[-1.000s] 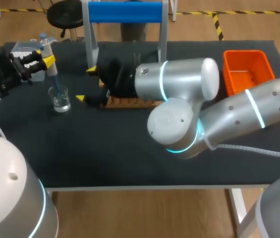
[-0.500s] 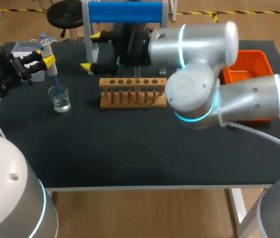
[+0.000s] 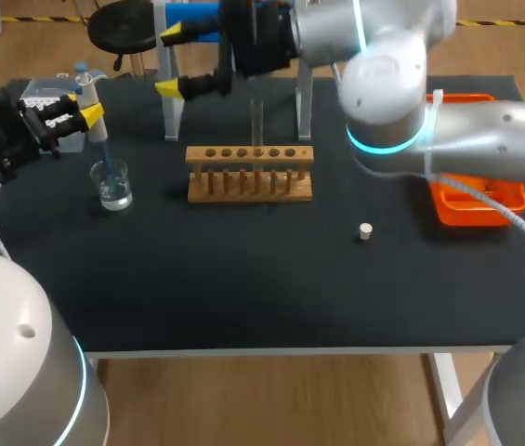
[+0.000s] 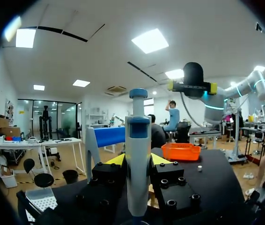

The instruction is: Invert the test tube, pick up the pipette, mount the tip to pipette, aspirate from beaker and dispense into the tube, eject the tip, return the pipette, and cap with the stopper.

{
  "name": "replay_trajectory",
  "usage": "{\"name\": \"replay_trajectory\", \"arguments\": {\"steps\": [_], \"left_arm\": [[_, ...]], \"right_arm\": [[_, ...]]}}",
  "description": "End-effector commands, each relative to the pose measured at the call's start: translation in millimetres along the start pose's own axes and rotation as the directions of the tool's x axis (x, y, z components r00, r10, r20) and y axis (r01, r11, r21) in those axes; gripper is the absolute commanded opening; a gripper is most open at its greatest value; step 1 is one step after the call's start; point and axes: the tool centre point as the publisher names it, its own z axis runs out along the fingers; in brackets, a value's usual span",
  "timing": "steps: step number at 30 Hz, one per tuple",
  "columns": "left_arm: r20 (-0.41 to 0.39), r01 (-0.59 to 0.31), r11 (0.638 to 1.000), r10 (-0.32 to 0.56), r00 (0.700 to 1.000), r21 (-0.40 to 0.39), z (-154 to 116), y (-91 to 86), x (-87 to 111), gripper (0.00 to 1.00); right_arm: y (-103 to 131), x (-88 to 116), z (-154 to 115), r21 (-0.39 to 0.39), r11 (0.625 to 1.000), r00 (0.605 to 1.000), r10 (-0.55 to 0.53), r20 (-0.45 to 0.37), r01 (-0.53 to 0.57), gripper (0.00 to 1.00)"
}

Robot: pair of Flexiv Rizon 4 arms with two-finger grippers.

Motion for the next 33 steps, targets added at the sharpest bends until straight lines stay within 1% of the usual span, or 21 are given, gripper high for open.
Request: {"name": "replay_trajectory", "arguments": {"steps": [1, 9, 14, 17, 18, 19, 21, 22, 24, 33], "left_arm": [[-0.003, -0.001, 1.0, 0.001, 1.0, 0.004, -1, 0.6, -0.2, 0.0], [-0.003, -0.001, 1.0, 0.001, 1.0, 0.004, -1, 0.6, -0.2, 0.0], [-0.003, -0.001, 1.0, 0.001, 1.0, 0.004, -1, 0.6, -0.2, 0.0], [-0.003, -0.001, 1.0, 0.001, 1.0, 0.004, -1, 0.6, -0.2, 0.0], [-0.003, -0.001, 1.0, 0.001, 1.0, 0.004, -1, 0.6, -0.2, 0.0], [-0.003, -0.001, 1.0, 0.001, 1.0, 0.004, -1, 0.6, -0.2, 0.0], [-0.003, -0.001, 1.0, 0.001, 1.0, 0.004, -1, 0.6, -0.2, 0.0], [-0.003, -0.001, 1.0, 0.001, 1.0, 0.004, -1, 0.6, -0.2, 0.0], [-0.003, -0.001, 1.0, 0.001, 1.0, 0.004, -1, 0.6, -0.2, 0.0], [-0.003, -0.001, 1.0, 0.001, 1.0, 0.004, -1, 0.6, -0.2, 0.0]], "right_arm": [[3, -15, 15, -0.045, 0.999, 0.966, 0.0, -0.26, -0.012, 1.0], [14, -29, 40, -0.109, 0.994, 0.962, -0.003, -0.273, -0.027, 1.0], [22, -37, 57, -0.169, 0.984, 0.958, 0.008, -0.285, -0.058, 1.0], [27, -40, 65, -0.194, 0.979, 0.956, 0.003, -0.293, -0.062, 0.63], [28, -41, 68, -0.209, 0.976, 0.955, 0.002, -0.297, -0.067, 0.49], [30, -42, 70, -0.227, 0.97, 0.951, 0.009, -0.308, -0.083, 0.46], [33, -45, 75, -0.246, 0.965, 0.951, 0.01, -0.31, -0.09, 0.35], [34, -45, 78, -0.252, 0.964, 0.95, 0.007, -0.312, -0.09, 0.16], [36, -46, 84, -0.256, 0.962, 0.949, 0.01, -0.315, -0.095, 0.0], [40, -47, 107, -0.289, 0.948, 0.936, 0.024, -0.35, -0.132, 0.0]]}}
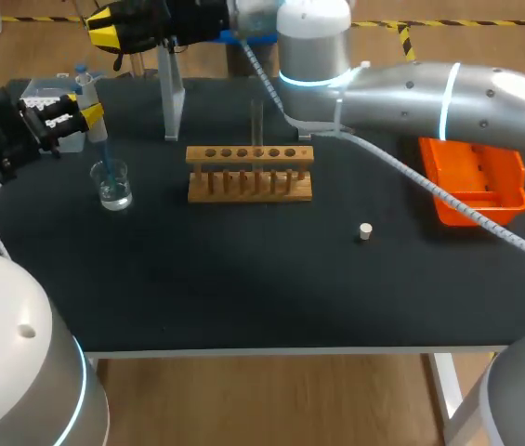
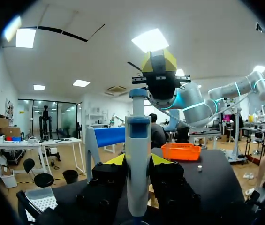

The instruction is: Invert the test tube, pick up the pipette, mount the tip to pipette, aspirate from beaker and dispense into the tube, eject the tip, return the pipette, and cap with the stopper.

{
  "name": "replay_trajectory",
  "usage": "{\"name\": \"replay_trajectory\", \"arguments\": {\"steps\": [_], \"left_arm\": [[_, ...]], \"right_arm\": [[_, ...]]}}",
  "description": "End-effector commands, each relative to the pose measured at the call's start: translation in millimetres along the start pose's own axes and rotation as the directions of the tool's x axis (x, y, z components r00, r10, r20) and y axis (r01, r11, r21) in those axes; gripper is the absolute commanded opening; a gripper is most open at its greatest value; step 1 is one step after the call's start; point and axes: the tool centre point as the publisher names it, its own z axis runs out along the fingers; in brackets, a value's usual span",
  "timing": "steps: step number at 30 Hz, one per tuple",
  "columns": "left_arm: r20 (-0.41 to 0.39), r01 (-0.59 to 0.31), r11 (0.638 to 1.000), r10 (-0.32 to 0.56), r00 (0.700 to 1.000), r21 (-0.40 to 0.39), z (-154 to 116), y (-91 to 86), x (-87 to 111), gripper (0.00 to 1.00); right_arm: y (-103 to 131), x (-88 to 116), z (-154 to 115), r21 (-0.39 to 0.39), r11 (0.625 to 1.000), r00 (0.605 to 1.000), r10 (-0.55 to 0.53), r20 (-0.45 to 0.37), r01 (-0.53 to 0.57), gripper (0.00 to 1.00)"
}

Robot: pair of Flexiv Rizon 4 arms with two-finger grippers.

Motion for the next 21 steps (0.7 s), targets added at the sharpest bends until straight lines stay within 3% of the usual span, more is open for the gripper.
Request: {"name": "replay_trajectory", "arguments": {"steps": [1, 13, 21], "left_arm": [[-0.003, -0.001, 1.0, 0.001, 1.0, 0.004, -1, 0.6, -0.2, 0.0], [-0.003, -0.001, 1.0, 0.001, 1.0, 0.004, -1, 0.6, -0.2, 0.0], [-0.003, -0.001, 1.0, 0.001, 1.0, 0.004, -1, 0.6, -0.2, 0.0]], "right_arm": [[-7, -13, 14, -0.015, 1.0, 0.998, 0.012, -0.062, -0.013, 0.0], [-20, -21, 32, -0.015, 0.995, 0.992, 0.1, -0.07, -0.102, 0.0], [-28, -17, 31, 0.02, 0.995, 0.994, 0.097, -0.058, -0.096, 0.0]]}}
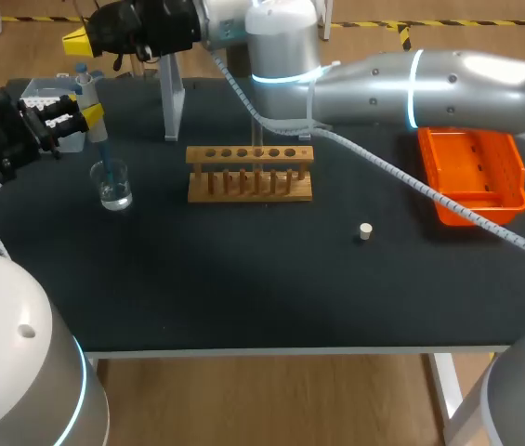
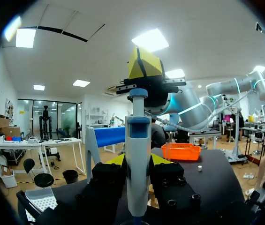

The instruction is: Invert the test tube, pick up the pipette, mount the tip to pipette, aspirate from beaker and dispense into the tube, eject the tip, return the pipette, and cap with the stopper.

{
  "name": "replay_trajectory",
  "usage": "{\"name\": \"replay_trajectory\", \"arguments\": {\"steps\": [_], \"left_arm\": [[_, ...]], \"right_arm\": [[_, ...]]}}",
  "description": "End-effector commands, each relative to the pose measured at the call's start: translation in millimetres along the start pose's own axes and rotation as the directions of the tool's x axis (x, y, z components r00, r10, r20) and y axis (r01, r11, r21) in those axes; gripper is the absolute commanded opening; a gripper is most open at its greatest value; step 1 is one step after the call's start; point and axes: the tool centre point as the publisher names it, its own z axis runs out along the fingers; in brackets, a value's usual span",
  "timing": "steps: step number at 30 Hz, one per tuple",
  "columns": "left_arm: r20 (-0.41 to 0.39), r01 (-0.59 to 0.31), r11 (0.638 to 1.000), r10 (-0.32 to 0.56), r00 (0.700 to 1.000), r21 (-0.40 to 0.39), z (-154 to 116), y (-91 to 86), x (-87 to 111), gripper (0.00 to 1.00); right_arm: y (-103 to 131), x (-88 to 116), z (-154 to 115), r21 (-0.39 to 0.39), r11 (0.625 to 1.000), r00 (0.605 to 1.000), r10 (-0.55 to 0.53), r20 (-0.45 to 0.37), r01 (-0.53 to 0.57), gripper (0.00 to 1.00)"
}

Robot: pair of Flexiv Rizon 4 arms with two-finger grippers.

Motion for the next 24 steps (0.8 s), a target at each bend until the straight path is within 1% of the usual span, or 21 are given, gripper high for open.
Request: {"name": "replay_trajectory", "arguments": {"steps": [1, 11, 24], "left_arm": [[-0.003, -0.001, 1.0, 0.001, 1.0, 0.004, -1, 0.6, -0.3, 0.0], [-0.003, -0.001, 1.0, 0.001, 1.0, 0.004, -1, 0.6, -0.3, 0.0], [-0.003, -0.001, 1.0, 0.001, 1.0, 0.004, -1, 0.6, -0.3, 0.0]], "right_arm": [[-1, -3, -2, 0.015, 1.0, 1.0, -0.003, -0.017, 0.004, 0.0], [-9, -2, 2, 0.018, 1.0, 1.0, -0.003, -0.02, 0.003, 0.0], [-18, -7, 8, 0.015, 1.0, 1.0, 0.006, -0.023, -0.006, 0.0]]}}
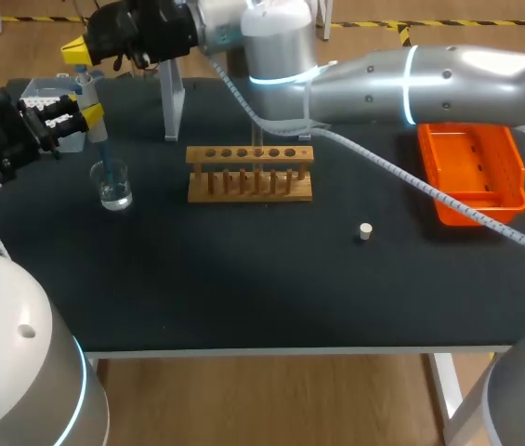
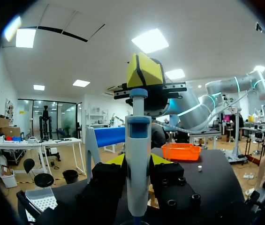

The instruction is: Invert the test tube, pick up the pipette, mount the tip to pipette, aspirate from beaker and dispense into the tube, eject the tip, return the pipette, and cap with the stopper.

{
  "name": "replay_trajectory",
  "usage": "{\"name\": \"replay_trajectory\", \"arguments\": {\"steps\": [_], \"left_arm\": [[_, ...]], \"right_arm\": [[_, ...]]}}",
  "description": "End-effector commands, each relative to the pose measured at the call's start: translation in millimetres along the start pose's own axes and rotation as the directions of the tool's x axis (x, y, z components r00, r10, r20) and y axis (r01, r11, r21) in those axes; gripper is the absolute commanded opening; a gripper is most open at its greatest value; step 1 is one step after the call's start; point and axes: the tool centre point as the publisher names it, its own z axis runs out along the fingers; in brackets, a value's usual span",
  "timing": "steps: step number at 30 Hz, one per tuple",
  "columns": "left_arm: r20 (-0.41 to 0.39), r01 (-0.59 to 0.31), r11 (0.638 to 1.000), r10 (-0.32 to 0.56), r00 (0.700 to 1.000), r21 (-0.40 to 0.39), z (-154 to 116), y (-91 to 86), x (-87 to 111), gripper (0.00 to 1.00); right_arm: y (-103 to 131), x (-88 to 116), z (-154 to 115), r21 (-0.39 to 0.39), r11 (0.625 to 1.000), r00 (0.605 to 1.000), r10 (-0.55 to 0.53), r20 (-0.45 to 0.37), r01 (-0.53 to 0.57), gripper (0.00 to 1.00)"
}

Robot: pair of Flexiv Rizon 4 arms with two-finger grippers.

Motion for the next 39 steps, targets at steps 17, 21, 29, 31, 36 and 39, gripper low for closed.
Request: {"name": "replay_trajectory", "arguments": {"steps": [17, 21, 29, 31, 36, 39], "left_arm": [[-0.003, -0.001, 1.0, 0.001, 1.0, 0.004, -1, 0.6, -0.2, 0.0], [-0.003, -0.001, 1.0, 0.001, 1.0, 0.004, -1, 0.6, -0.2, 0.0], [-0.003, -0.001, 1.0, 0.001, 1.0, 0.004, -1, 0.6, -0.2, 0.0], [-0.003, -0.001, 1.0, 0.001, 1.0, 0.004, -1, 0.6, -0.2, 0.0], [-0.003, -0.001, 1.0, 0.001, 1.0, 0.004, -1, 0.6, -0.2, 0.0], [-0.003, -0.001, 1.0, 0.001, 1.0, 0.004, -1, 0.6, -0.2, 0.0]], "right_arm": [[-13, -9, 3, 0.004, 1.0, 1.0, 0.008, -0.003, -0.008, 0.0], [-15, -10, 3, 0.003, 1.0, 1.0, 0.012, -0.002, -0.012, 0.0], [-21, -10, 4, 0.004, 1.0, 1.0, 0.018, -0.001, -0.018, 0.0], [-22, -9, 5, 0.004, 1.0, 1.0, 0.021, -0.002, -0.021, 0.0], [-28, -9, 5, 0.004, 1.0, 1.0, 0.029, -0.003, -0.029, 0.0], [-31, -9, 6, 0.004, 0.999, 0.999, 0.034, -0.002, -0.034, 0.0]]}}
